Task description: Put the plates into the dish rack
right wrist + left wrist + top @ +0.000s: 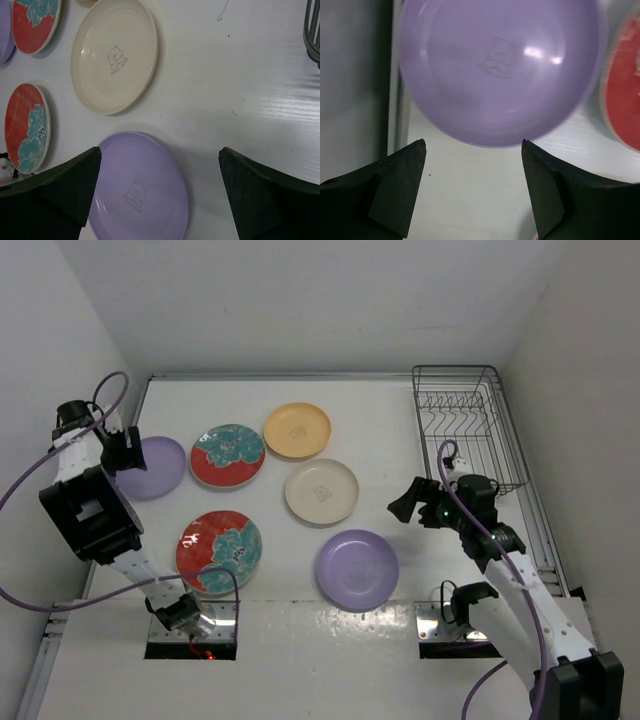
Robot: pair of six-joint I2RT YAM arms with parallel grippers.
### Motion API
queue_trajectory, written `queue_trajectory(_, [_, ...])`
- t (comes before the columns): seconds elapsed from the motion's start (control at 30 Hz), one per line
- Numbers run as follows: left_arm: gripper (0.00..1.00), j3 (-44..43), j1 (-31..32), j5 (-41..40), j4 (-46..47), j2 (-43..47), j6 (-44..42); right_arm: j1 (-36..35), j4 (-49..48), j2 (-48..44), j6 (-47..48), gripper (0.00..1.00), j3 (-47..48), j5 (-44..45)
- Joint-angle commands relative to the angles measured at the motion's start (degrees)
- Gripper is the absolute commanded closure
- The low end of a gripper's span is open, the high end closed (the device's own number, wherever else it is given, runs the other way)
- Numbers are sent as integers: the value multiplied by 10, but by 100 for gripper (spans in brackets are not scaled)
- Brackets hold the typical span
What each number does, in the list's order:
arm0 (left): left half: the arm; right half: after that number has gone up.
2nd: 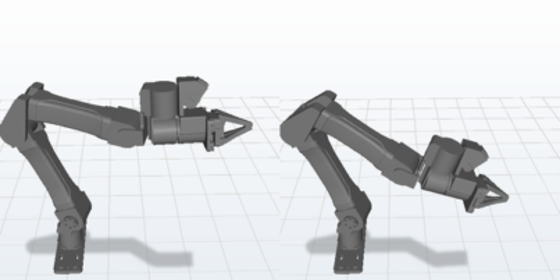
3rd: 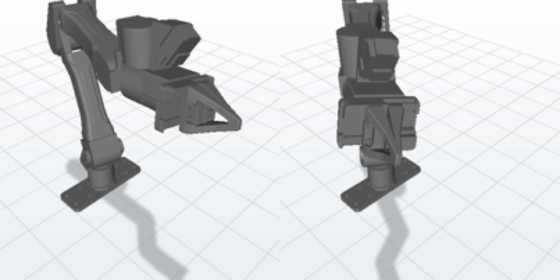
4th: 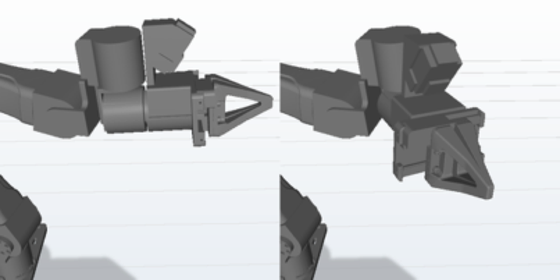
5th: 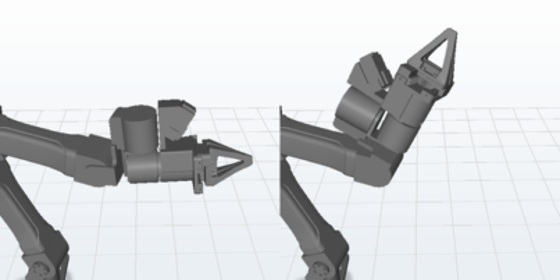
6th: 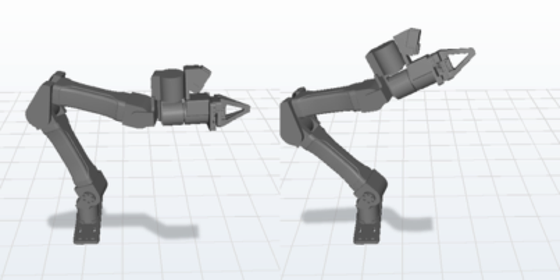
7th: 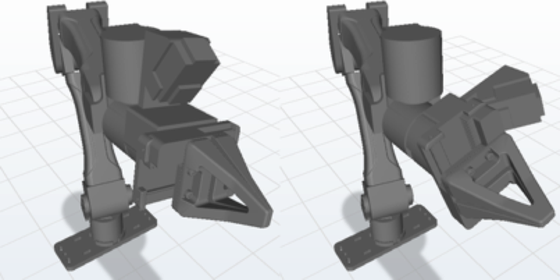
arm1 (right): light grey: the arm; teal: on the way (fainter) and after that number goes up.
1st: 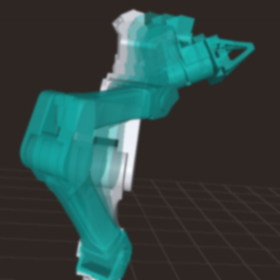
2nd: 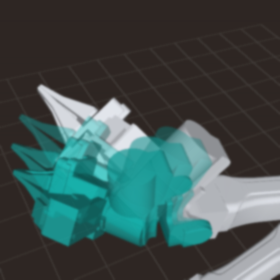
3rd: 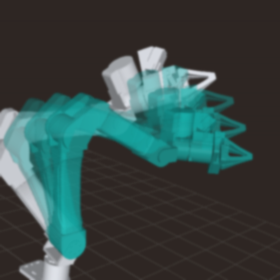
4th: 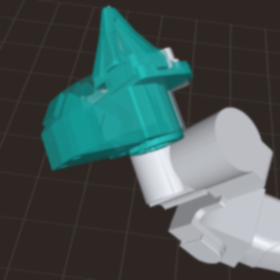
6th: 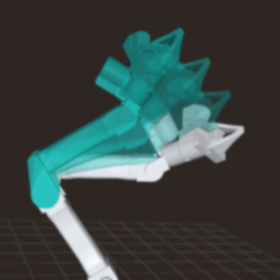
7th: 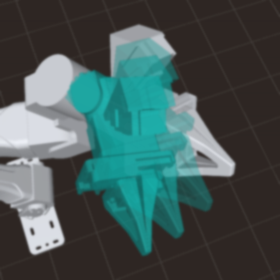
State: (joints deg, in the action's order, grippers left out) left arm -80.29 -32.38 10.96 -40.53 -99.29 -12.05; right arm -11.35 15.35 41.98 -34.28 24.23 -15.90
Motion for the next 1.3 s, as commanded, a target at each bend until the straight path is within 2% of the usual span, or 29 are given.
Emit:
queue_trajectory(0.0, [19, -26, -2, -58, 38, -32, 49, 1, -37, 15, 18, 0, 28, -5])
queue_trajectory(0.03, [19, -26, -2, -84, 48, -42, 55, 1, -42, 29, 19, 0, 31, -7])
queue_trajectory(0.27, [19, -107, -29, -130, 76, -150, 85, 2, -77, 91, 23, 0, 67, -11])
queue_trajectory(0.53, [19, -118, -34, -139, 93, -203, 72, 0, -79, 145, 27, 0, 105, -28])
queue_trajectory(0.67, [42, -104, -55, -111, 93, -222, 64, 1, -72, 145, 26, 0, 108, -29])
queue_trajectory(0.73, [50, -97, -63, -82, 88, -227, 59, 2, -73, 137, 26, 0, 107, -28])
queue_trajectory(0.83, [75, -97, -76, -71, 82, -227, 53, 1, -67, 130, 31, 0, 105, -24])
queue_trajectory(0.87, [93, -97, -81, -71, 82, -227, 53, 1, -65, 124, 31, 0, 105, -22])
queue_trajectory(0.9, [100, -97, -81, -71, 76, -220, 48, 1, -63, 121, 31, 0, 106, -21])
queue_trajectory(1.03, [100, -110, -93, -56, 57, -185, 42, -1, -55, 105, 33, 0, 102, -22])
queue_trajectory(1.1, [100, -127, -93, -25, 38, -159, 28, 0, -52, 97, 36, 4, 102, -22])
queue_trajectory(1.27, [100, -170, -60, 34, 26, -25, 15, -11, -15, 108, 47, 12, 138, 7])
